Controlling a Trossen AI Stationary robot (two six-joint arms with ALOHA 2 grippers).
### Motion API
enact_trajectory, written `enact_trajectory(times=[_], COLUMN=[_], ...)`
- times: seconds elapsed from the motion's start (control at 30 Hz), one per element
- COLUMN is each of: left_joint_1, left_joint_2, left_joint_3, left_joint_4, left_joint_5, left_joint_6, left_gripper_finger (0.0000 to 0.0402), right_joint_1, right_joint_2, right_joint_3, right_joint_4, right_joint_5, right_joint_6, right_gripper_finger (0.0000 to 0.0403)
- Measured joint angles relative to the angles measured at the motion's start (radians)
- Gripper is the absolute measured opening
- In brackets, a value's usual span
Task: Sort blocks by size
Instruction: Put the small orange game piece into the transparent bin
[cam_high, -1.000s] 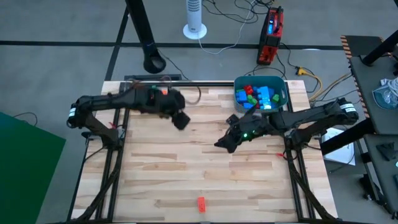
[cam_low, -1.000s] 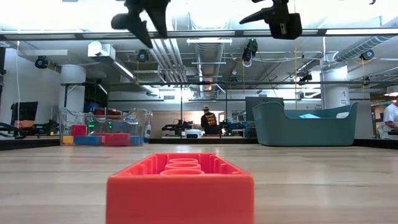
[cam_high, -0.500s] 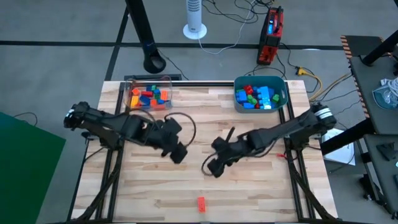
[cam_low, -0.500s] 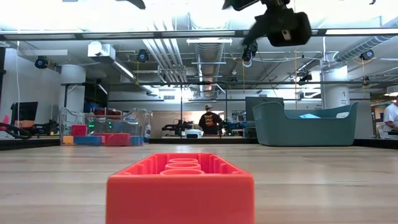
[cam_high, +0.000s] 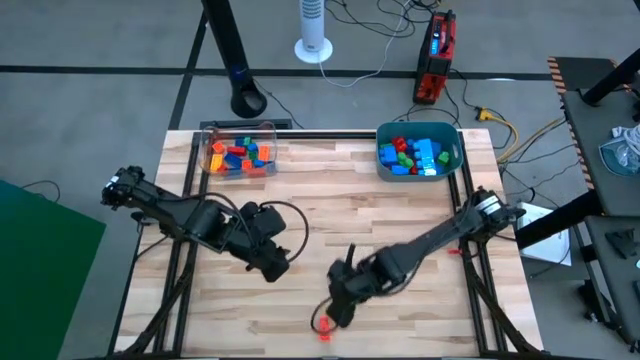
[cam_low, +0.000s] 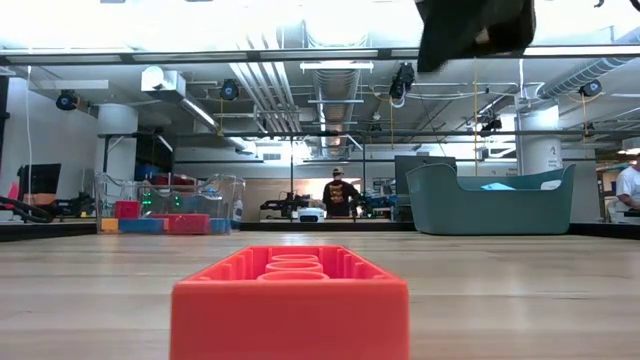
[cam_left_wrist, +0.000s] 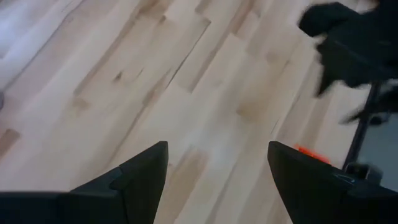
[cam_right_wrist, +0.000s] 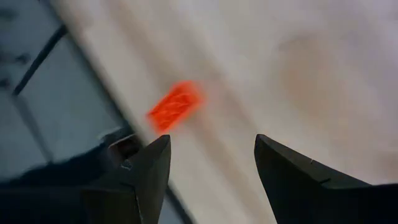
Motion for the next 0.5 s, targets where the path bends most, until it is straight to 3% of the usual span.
enact_trajectory(times=[0.17,0.27,0.4,0.5], left_joint_1=[-0.027,-0.047,-0.076,-0.094], left_joint_2=[0.000,0.000,0.000,0.000], left_joint_3=[0.000,0.000,0.000,0.000], left_joint_4=[-0.040,-0.041,-0.040,-0.036], left_joint_5=[-0.002,-0.004,-0.029,-0.054], left_joint_6=[0.043,0.061,0.062,0.059], left_gripper_finger=[0.0262,0.0262,0.0262,0.0262], right_joint_1=[0.059,0.074,0.072,0.073], right_joint_2=[0.061,0.126,0.209,0.268], right_joint_3=[0.002,0.002,0.001,0.001], right_joint_4=[0.214,0.312,0.413,0.419], right_joint_5=[-0.022,-0.013,-0.009,-0.006], right_joint_6=[-0.087,-0.111,-0.120,-0.106], right_gripper_finger=[0.0191,0.0138,0.0039,0.0019])
